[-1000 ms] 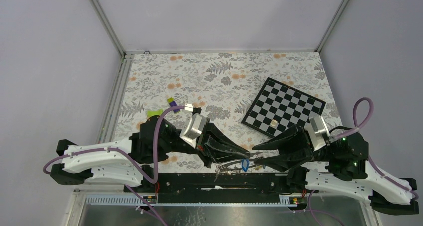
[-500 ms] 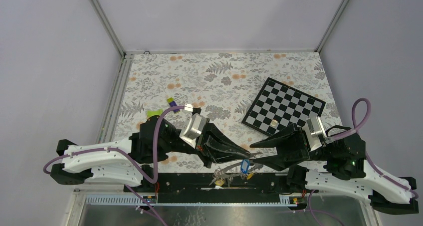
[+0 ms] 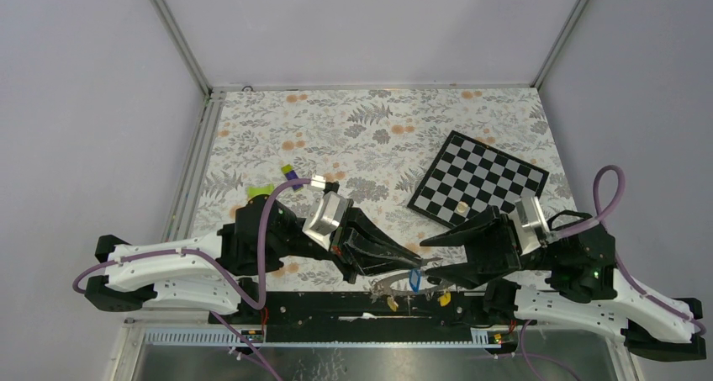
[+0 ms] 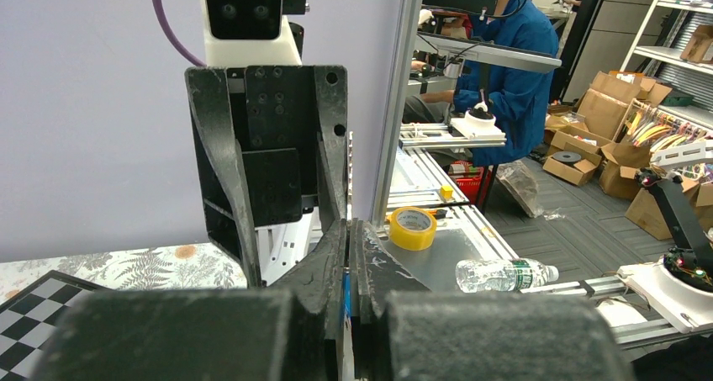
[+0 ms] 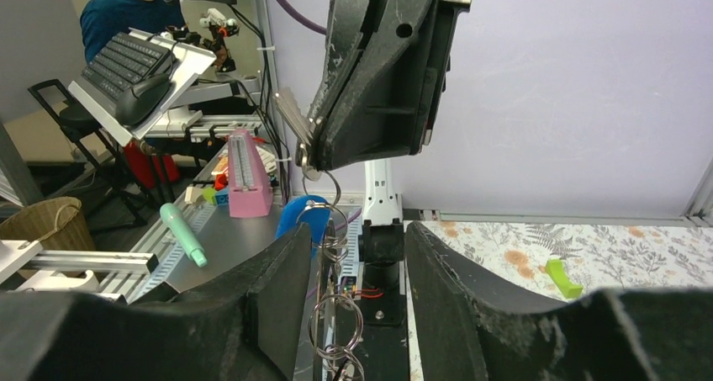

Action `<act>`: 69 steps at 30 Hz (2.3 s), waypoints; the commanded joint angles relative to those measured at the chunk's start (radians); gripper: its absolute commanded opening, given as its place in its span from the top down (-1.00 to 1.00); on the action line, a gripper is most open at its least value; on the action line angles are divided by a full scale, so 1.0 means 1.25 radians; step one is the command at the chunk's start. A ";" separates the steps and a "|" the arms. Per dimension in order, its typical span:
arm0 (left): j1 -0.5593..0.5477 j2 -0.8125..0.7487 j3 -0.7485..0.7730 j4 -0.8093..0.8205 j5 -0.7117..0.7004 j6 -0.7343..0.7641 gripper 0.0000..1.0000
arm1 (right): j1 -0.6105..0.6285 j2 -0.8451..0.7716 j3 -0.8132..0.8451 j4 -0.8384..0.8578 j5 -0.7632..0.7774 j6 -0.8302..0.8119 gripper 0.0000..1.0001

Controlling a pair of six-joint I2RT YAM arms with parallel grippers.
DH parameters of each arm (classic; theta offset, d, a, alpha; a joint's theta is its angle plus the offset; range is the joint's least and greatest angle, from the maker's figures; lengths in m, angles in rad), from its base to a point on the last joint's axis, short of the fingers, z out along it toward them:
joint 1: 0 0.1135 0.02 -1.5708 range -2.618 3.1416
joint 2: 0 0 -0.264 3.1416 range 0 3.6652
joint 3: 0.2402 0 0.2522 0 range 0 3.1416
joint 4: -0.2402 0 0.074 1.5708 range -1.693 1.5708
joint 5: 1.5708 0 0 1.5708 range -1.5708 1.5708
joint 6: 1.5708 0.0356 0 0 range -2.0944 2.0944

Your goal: Remove the keys from the keyring

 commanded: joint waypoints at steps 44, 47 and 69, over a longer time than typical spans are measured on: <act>-0.002 -0.020 -0.006 0.074 -0.106 0.006 1.00 | -0.002 0.027 0.033 0.181 0.077 0.086 0.79; -0.003 -0.019 -0.008 0.074 -0.110 0.006 1.00 | -0.002 0.030 0.034 0.177 0.087 0.096 1.00; -0.002 -0.004 -0.011 0.075 -0.123 -0.002 0.52 | -0.001 0.017 0.020 0.218 0.107 0.120 1.00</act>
